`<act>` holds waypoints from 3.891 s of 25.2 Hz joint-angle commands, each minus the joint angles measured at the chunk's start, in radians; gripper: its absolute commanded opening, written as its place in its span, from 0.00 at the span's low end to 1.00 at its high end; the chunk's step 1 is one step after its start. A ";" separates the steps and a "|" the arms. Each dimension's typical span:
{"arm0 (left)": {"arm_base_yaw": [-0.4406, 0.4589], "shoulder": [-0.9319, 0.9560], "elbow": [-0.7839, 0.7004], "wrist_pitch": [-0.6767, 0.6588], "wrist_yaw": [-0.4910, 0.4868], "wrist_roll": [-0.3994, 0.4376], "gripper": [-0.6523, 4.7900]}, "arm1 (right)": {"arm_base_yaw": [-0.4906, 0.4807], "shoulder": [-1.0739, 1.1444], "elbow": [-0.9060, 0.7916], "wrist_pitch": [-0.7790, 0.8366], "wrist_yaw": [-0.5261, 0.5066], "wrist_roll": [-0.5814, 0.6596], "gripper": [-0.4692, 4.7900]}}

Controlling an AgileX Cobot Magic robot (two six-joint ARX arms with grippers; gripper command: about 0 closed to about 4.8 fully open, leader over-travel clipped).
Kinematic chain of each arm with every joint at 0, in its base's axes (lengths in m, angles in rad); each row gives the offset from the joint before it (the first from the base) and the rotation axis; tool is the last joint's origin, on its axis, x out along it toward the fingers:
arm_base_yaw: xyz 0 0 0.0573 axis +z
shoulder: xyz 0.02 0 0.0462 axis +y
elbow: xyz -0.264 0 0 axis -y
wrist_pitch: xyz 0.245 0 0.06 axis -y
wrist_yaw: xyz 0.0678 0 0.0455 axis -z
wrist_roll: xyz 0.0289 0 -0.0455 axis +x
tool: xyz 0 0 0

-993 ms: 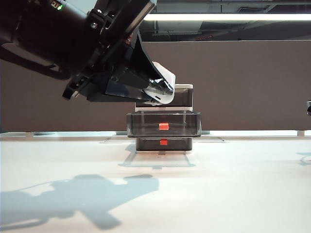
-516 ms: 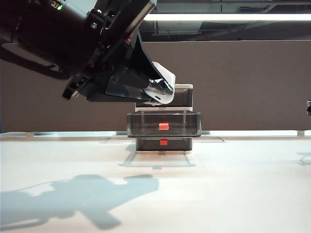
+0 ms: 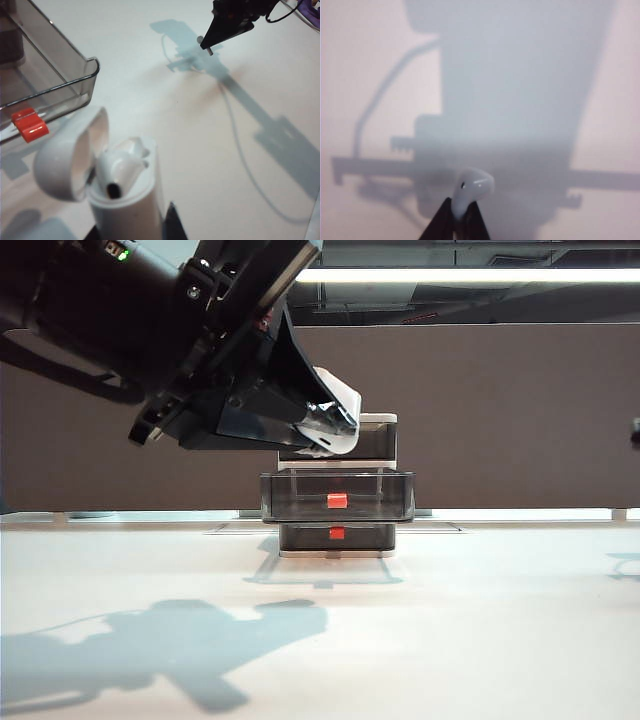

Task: Pick up the earphone case on the table, open the lid, insert the wireless earphone on the table into it, close the lid, put the earphone case into the second layer of the drawer, and finally close the drawer.

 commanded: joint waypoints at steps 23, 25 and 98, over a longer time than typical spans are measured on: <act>-0.001 -0.003 0.006 0.039 0.003 0.005 0.11 | 0.397 -0.478 -0.019 0.134 -0.132 0.246 0.09; -0.001 -0.003 0.006 0.039 0.003 0.005 0.11 | 0.435 -0.502 -0.044 0.172 -0.128 0.281 0.09; -0.001 0.042 0.006 0.111 0.003 0.300 0.11 | 0.986 -0.652 -0.585 0.892 0.156 0.568 0.09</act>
